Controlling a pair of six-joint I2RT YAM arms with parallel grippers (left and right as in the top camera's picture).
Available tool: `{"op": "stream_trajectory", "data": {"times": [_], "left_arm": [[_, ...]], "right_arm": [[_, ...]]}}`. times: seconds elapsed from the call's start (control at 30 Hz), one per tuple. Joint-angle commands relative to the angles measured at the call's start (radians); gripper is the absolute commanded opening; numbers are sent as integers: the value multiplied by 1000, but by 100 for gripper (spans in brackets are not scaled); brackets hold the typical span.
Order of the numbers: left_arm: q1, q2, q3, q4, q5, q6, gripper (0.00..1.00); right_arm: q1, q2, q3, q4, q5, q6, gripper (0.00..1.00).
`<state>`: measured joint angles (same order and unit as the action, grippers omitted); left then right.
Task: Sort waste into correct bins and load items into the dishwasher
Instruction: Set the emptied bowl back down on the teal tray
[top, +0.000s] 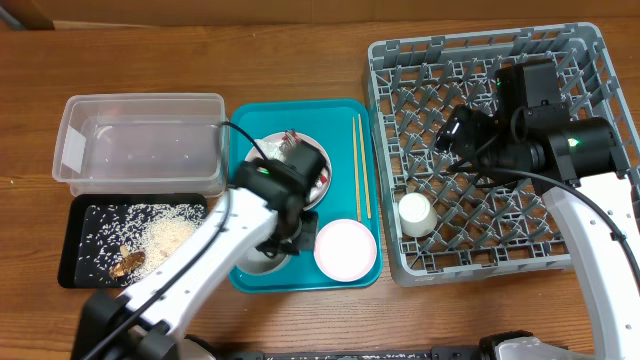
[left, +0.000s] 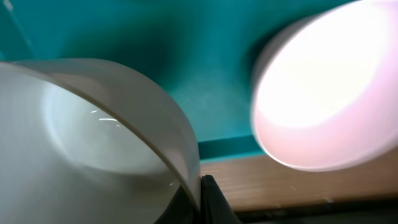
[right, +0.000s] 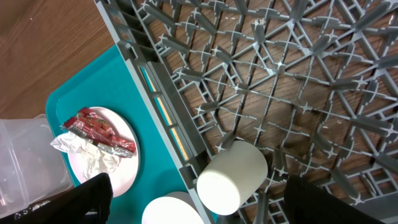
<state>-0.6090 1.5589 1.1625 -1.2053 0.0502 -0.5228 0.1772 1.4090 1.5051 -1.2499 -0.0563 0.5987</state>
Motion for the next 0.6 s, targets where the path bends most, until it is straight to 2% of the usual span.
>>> {"op": "stream_trajectory", "data": {"times": [0.0,0.17,0.27,0.3,0.4,0.43,0.5,0.57], "left_arm": [[-33,51,-12,24,-169,-125,4],[-33,120,-12,70,-96,-125,4],[-33,137,-11,64,-75,-124,11],[-32,134,-8,56,-74,-124,19],[-21,131,40,-1,-75,-102,66],[-14,131,67,-26,-76,-97,75],[5,131,136,-62,-78,-71,84],[28,131,194,-69,-88,-51,87]], "right_arm": [[-3,-9,24,0,-6,0,91],[-3,-9,24,-2,-6,0,91],[-3,-9,23,-10,-5,-1,92],[-3,-9,23,-10,-5,-3,94],[-3,-9,21,-14,-5,-4,95],[-3,-9,21,-15,-5,-3,95],[-3,-9,21,-15,-5,-3,95],[-3,-9,21,-14,-5,-3,95]]}}
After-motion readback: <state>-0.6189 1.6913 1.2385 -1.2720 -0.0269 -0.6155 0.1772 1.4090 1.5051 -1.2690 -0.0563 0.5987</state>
